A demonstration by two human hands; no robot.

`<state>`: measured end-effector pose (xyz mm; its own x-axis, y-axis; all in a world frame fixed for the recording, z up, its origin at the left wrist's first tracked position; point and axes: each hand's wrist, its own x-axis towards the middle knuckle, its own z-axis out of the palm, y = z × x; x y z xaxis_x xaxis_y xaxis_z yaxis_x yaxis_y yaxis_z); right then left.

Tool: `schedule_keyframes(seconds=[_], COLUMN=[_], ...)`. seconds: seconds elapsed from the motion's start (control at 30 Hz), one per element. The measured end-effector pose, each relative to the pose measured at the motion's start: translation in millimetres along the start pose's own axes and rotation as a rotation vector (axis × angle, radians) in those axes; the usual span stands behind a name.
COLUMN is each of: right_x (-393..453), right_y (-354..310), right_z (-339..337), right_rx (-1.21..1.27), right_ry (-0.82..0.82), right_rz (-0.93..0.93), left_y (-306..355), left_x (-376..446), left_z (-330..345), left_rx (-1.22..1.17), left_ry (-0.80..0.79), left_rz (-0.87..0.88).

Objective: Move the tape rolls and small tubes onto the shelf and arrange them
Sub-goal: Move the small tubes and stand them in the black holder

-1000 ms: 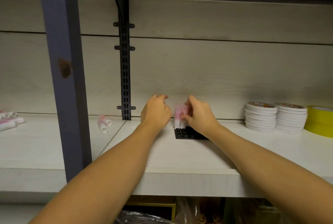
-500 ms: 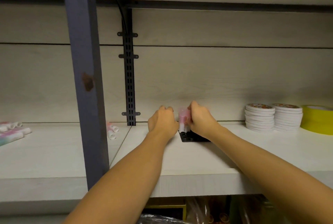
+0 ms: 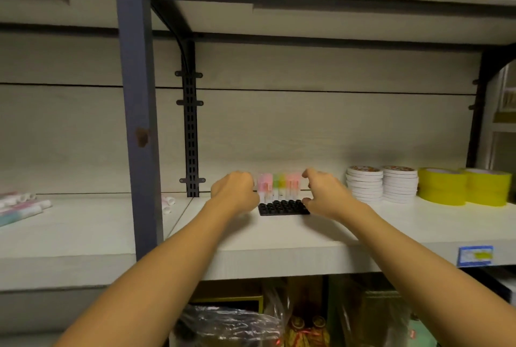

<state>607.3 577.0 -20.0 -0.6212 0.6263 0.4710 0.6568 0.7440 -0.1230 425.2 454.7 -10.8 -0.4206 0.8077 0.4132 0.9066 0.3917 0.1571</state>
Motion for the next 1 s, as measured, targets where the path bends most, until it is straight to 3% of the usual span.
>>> schedule_keyframes(seconds=[0.47,0.63,1.0], right_x=[-91,-112,-131], right_y=[35,20,-67], right_z=[-53,-69,-80], right_rx=[-0.121,-0.075,-0.006], right_ry=[0.105,0.097,0.083], right_rz=[-0.167,-0.229,-0.343], left_y=[31,33,-16], left_x=[-108,-150,-221], left_z=[-35,-56,-108], left_rx=[0.243,0.435,0.404], left_ry=[0.217,0.315,0.355], left_rz=[0.046,0.065,-0.019])
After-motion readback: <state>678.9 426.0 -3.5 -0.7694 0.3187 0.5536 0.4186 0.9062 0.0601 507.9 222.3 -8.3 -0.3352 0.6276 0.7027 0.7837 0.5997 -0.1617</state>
